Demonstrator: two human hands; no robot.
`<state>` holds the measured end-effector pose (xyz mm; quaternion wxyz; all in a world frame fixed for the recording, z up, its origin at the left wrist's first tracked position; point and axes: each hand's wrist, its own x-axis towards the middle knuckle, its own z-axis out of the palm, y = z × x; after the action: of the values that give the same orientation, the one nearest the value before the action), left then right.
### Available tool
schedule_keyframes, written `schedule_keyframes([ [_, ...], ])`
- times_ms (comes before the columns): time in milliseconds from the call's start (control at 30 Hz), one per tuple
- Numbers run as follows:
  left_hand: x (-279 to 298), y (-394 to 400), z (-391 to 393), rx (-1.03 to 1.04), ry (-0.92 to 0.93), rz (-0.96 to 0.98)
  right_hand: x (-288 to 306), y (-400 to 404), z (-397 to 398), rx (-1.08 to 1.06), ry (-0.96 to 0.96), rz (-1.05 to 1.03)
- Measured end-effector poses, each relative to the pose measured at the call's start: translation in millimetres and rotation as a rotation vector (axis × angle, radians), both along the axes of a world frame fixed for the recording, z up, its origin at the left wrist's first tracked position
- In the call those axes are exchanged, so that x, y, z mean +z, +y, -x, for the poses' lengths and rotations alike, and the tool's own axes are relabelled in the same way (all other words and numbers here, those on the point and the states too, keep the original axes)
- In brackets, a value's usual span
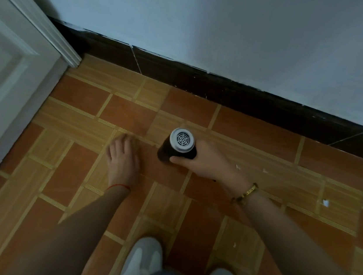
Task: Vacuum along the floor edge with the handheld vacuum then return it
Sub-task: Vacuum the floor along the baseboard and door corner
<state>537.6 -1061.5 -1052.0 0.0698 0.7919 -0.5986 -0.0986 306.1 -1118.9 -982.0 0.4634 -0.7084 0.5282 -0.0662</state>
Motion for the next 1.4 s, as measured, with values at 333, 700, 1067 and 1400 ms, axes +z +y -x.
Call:
schedule_keyframes([
  [333, -19.4, 19.9, -30.7, 0.089, -0.012, 0.083, -6.1, 1.3, -32.8, -0.123, -0.057, 0.029],
  [700, -28.5, 20.3, -35.9, 0.091, 0.041, 0.155, -2.7, -12.0, -34.0, -0.168, -0.045, -0.021],
  [1067, -33.3, 20.3, -38.0, 0.083, 0.019, 0.135, 0.8, -11.6, -23.5, -0.425, -0.01, 0.219],
  [1400, -29.8, 21.5, -34.5, 0.094, 0.027, 0.127, 8.5, 9.8, 14.1, -0.427, 0.004, 0.104],
])
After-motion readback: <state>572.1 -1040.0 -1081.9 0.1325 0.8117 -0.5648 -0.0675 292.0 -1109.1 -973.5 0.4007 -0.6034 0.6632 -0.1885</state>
